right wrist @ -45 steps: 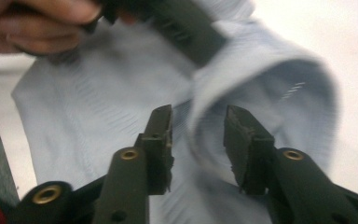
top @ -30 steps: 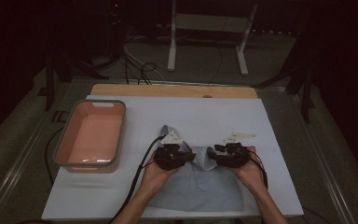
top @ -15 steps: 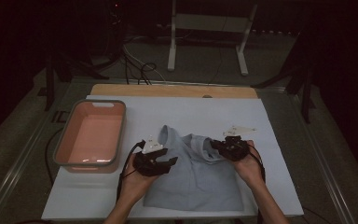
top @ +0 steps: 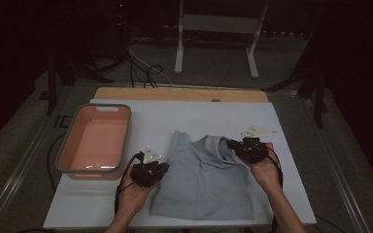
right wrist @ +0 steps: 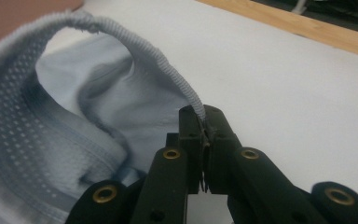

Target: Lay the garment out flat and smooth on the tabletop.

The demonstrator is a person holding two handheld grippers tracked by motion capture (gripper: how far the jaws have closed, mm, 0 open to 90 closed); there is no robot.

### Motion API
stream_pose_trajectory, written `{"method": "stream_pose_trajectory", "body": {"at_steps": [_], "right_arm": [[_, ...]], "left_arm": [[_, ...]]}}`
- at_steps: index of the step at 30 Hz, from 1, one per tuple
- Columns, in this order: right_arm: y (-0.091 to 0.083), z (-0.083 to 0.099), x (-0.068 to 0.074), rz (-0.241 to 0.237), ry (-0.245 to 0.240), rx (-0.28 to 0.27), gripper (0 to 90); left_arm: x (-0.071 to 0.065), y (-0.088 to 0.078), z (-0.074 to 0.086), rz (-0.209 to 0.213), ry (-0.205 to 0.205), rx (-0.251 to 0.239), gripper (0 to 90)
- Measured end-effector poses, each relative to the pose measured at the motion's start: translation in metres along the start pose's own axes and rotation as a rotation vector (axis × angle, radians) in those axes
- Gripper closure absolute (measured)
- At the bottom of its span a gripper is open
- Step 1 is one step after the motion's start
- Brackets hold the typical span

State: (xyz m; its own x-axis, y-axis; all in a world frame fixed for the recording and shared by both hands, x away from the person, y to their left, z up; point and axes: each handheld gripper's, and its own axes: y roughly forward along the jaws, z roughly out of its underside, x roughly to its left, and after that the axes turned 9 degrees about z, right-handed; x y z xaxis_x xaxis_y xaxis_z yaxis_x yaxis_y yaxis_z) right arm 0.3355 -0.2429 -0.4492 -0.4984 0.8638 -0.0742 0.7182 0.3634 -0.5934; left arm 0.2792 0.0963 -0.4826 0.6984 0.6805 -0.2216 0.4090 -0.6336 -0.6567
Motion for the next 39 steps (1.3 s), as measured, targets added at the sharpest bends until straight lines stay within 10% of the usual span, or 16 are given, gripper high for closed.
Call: {"method": "stream_pose_trajectory", "body": {"at_steps": [15,21,30,39], "right_arm": [[-0.014,0.002,-0.043,0.204,0.101,-0.026,87.9],[-0.009,0.005,-0.043,0.202,0.098,-0.007,87.1],[-0.013,0.010,-0.036,0.180,0.077,0.015,50.9],[-0.026,0.038,-0.025,0.135,0.046,0.084,43.3]], "left_arm": [[-0.006,-0.001,-0.003,0.016,0.054,0.014,87.7],[-0.011,0.002,-0.009,0.008,0.056,-0.018,84.4],[-0.018,-0.004,-0.006,0.019,0.062,-0.053,47.5],[-0.020,-0.007,0.007,0.045,0.044,-0.028,46.5]]}}
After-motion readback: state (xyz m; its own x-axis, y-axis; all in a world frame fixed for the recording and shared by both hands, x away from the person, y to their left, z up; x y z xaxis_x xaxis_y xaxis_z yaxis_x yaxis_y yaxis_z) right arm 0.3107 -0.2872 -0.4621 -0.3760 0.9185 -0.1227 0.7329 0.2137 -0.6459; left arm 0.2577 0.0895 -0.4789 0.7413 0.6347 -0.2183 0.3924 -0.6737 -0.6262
